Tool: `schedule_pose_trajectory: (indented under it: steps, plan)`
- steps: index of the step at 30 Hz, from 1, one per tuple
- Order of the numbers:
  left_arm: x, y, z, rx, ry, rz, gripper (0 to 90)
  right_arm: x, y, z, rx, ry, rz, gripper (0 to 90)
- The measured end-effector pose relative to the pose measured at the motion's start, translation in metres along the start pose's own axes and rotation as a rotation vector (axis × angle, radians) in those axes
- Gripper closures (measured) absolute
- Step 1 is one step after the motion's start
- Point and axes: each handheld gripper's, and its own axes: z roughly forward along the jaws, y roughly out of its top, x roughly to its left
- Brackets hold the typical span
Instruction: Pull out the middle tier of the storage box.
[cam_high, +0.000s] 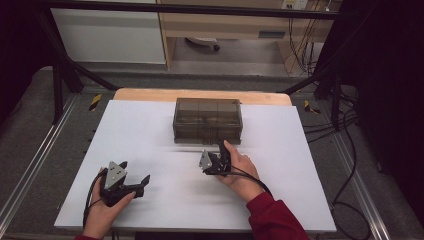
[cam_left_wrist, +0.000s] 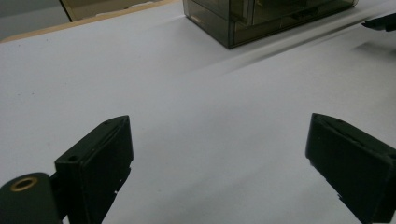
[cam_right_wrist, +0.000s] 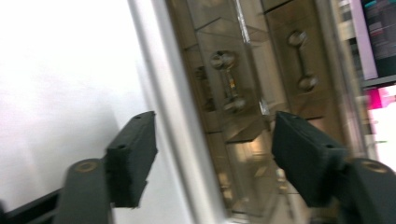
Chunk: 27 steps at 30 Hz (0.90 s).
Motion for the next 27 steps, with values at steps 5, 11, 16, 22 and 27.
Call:
schedule_pose_trajectory:
  steps: [5,11,16,22,27]
  plan:
    - [0.000,0.000,0.000,0.002,-0.002,0.000,7.7,-0.010,-0.005,-0.008,-0.024,0.125,0.096,17.5]
    - [0.000,0.000,0.000,0.004,0.000,-0.001,7.7,-0.020,-0.012,-0.012,-0.037,0.223,0.168,8.6]
    - [0.000,-0.001,0.001,0.007,-0.002,-0.001,7.6,-0.030,-0.016,-0.015,-0.055,0.258,0.198,7.7]
    - [0.000,-0.001,0.001,0.008,-0.002,-0.002,7.4,-0.040,-0.016,-0.019,-0.041,0.266,0.168,11.4]
    - [0.001,-0.001,0.000,0.007,-0.004,-0.001,7.1,-0.052,-0.018,-0.021,-0.038,0.286,0.162,23.7]
